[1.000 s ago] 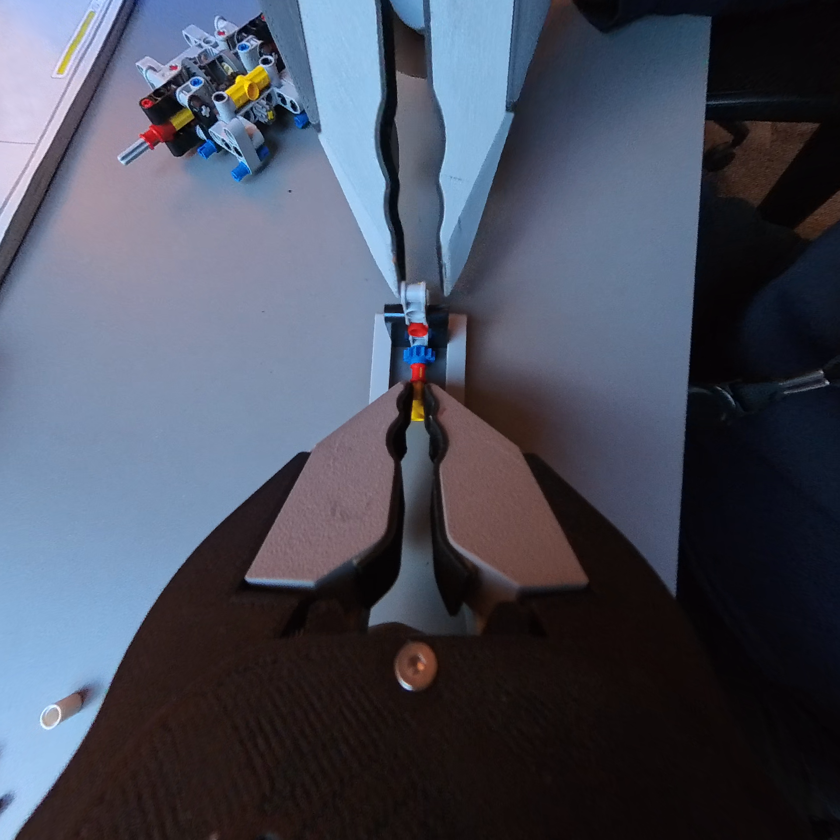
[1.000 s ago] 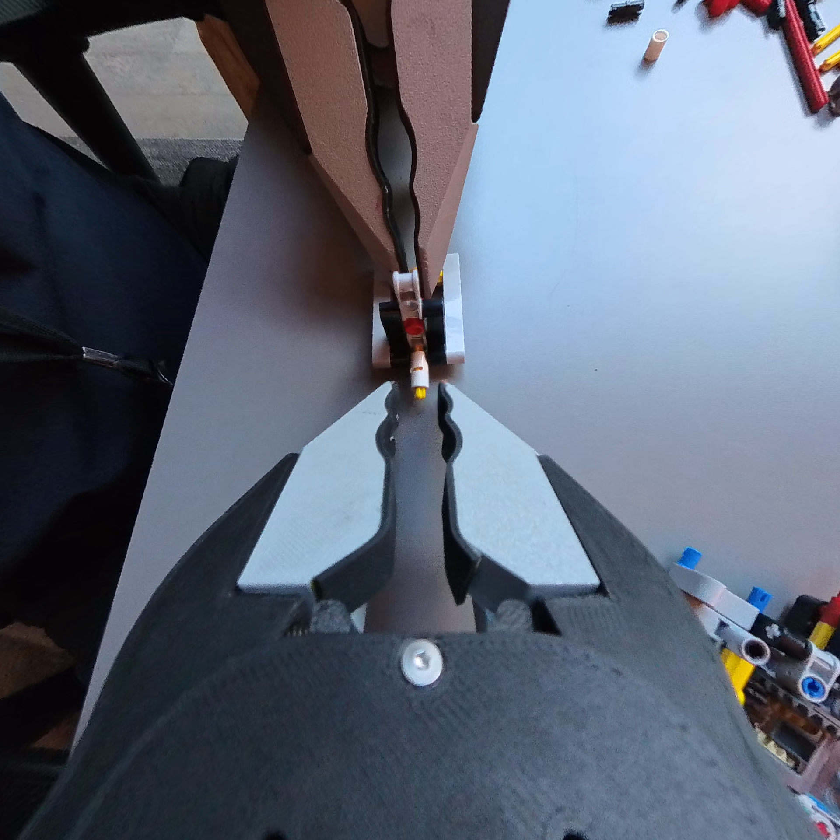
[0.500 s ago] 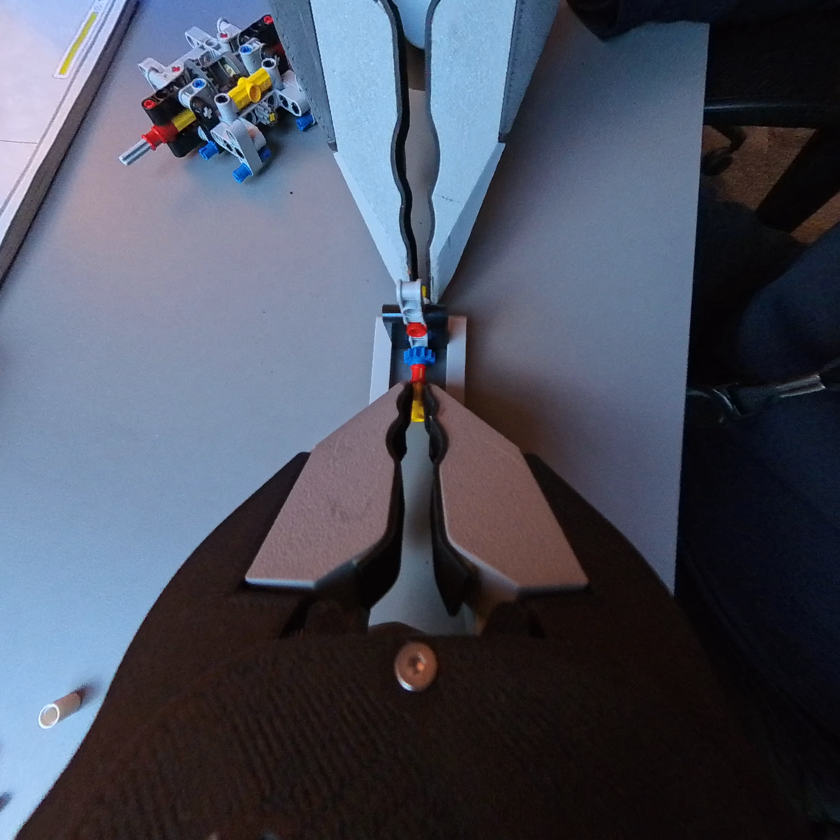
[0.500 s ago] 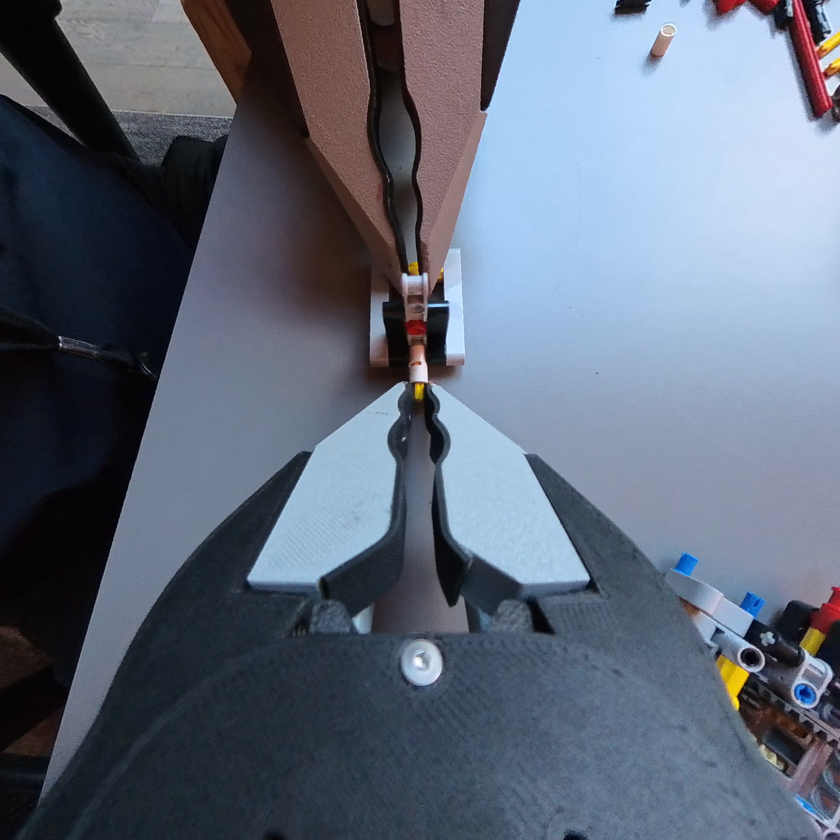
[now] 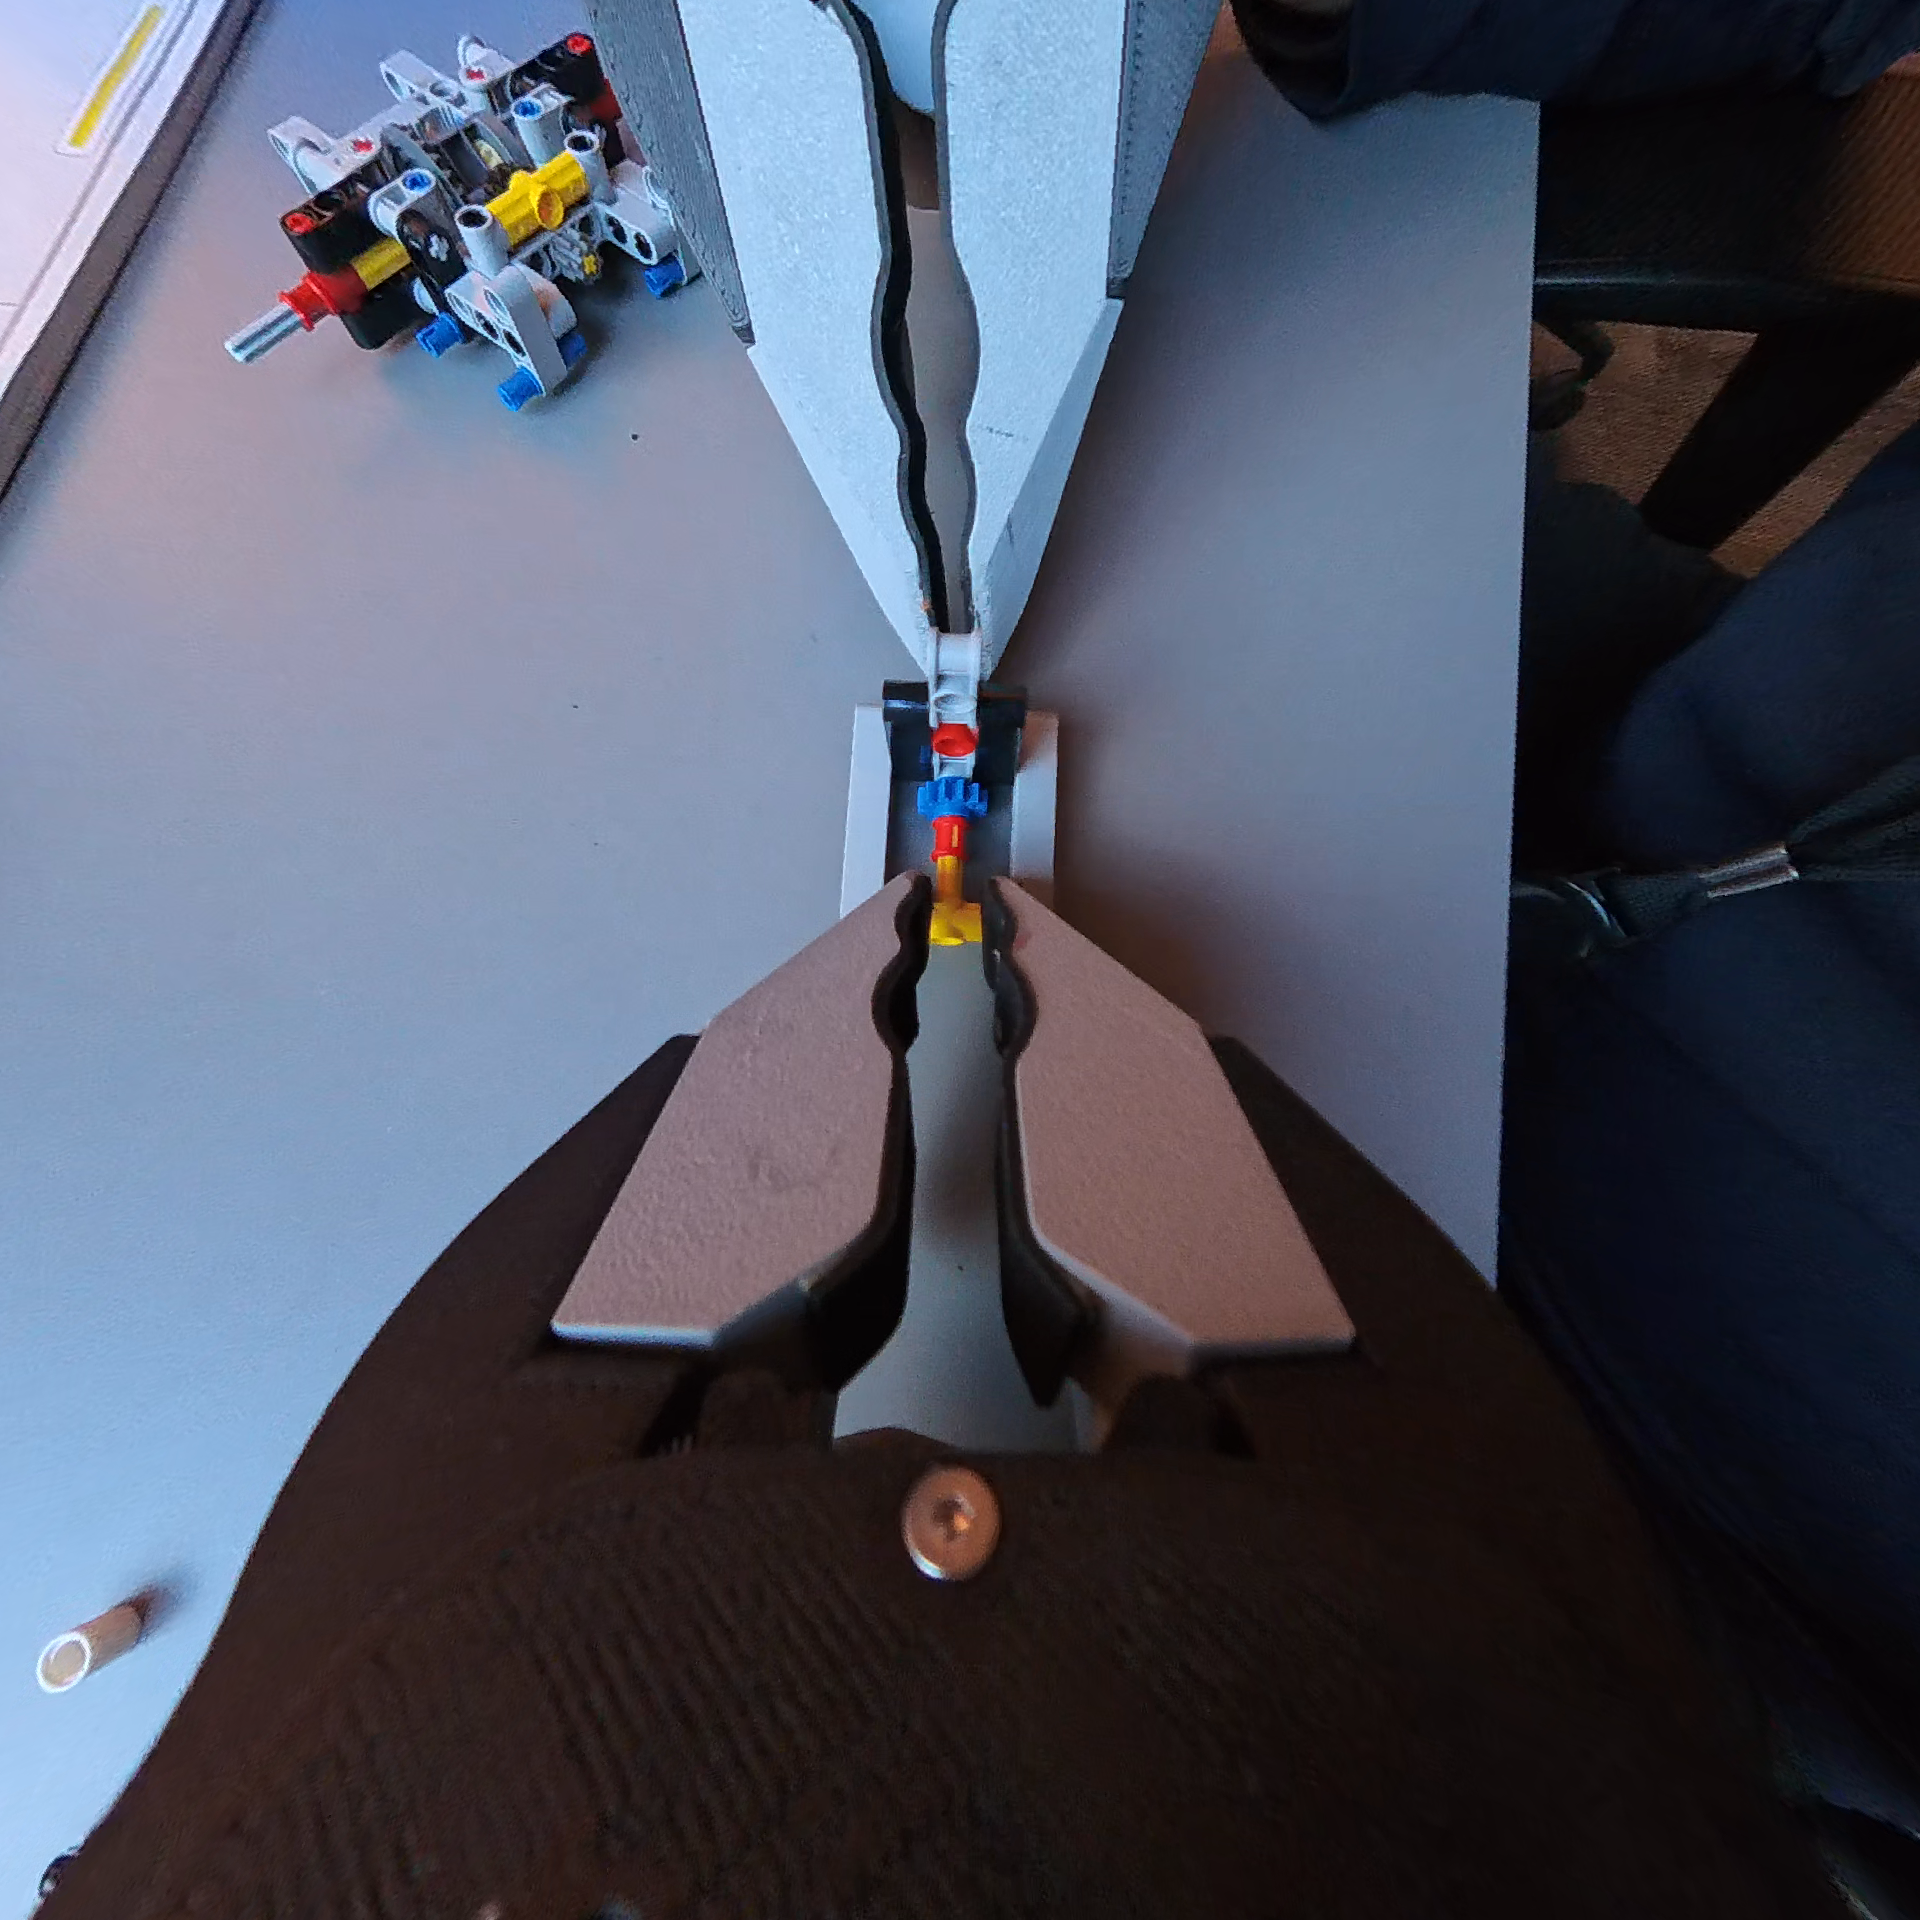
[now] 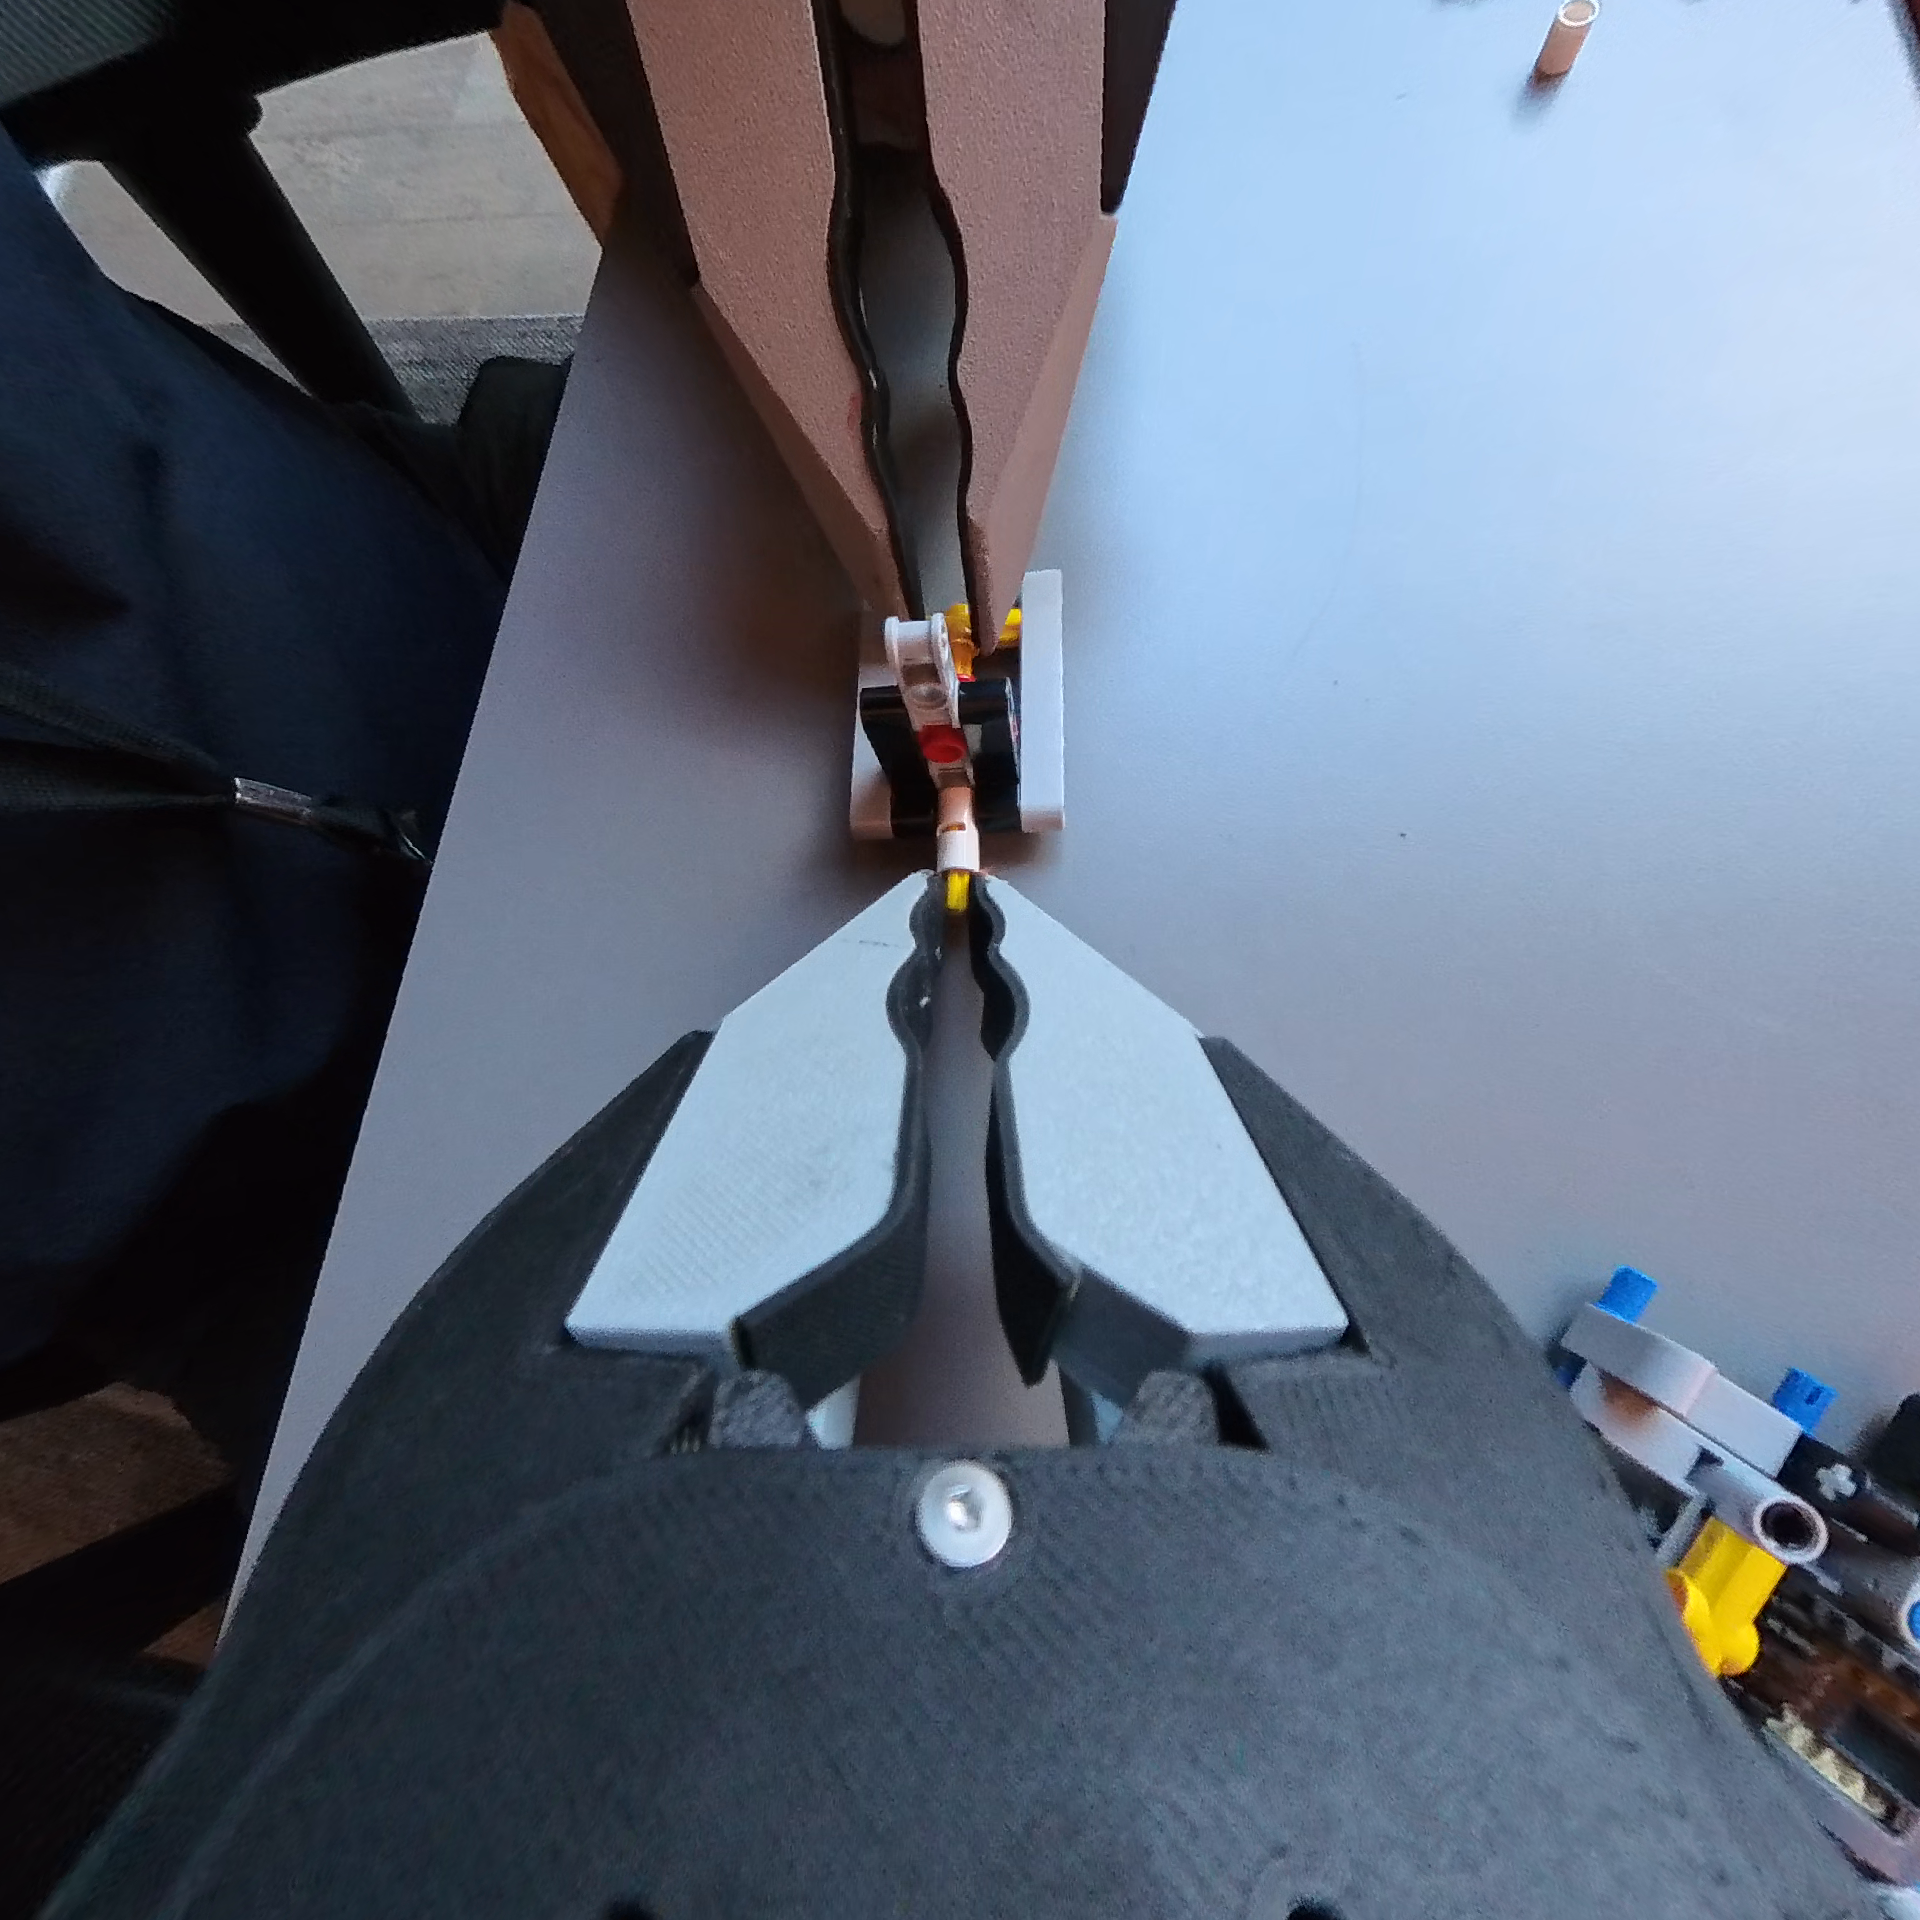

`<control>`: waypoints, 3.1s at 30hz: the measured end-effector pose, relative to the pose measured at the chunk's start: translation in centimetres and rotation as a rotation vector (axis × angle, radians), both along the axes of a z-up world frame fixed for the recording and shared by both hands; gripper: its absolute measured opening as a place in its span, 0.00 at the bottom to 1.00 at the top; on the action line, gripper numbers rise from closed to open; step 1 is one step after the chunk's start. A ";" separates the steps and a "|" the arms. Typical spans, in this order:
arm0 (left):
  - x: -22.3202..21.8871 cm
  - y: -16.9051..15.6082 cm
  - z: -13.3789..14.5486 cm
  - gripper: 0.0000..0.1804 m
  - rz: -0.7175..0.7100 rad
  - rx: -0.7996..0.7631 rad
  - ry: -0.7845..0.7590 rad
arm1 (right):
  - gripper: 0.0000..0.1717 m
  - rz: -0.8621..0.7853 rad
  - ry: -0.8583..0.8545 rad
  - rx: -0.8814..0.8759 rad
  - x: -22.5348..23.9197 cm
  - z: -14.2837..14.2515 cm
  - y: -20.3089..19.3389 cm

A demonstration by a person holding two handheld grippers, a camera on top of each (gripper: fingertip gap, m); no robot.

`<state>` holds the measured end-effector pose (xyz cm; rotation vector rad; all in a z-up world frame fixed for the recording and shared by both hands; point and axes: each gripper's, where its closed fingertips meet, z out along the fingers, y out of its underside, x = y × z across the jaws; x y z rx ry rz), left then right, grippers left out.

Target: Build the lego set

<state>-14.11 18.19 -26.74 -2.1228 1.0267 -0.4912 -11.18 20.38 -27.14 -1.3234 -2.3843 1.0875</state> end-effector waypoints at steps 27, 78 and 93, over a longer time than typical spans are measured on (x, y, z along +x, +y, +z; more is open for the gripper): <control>0.6 0.1 -0.3 0.00 0.002 -0.028 -0.009 | 0.00 0.019 -0.017 -0.048 0.4 0.4 -0.3; 0.8 -0.1 0.0 0.01 -0.012 -0.030 -0.033 | 0.00 0.066 0.029 -0.008 0.8 0.5 -0.4; 1.1 0.0 0.1 0.00 -0.004 -0.026 -0.038 | 0.00 0.067 -0.061 -0.080 1.2 0.0 -0.8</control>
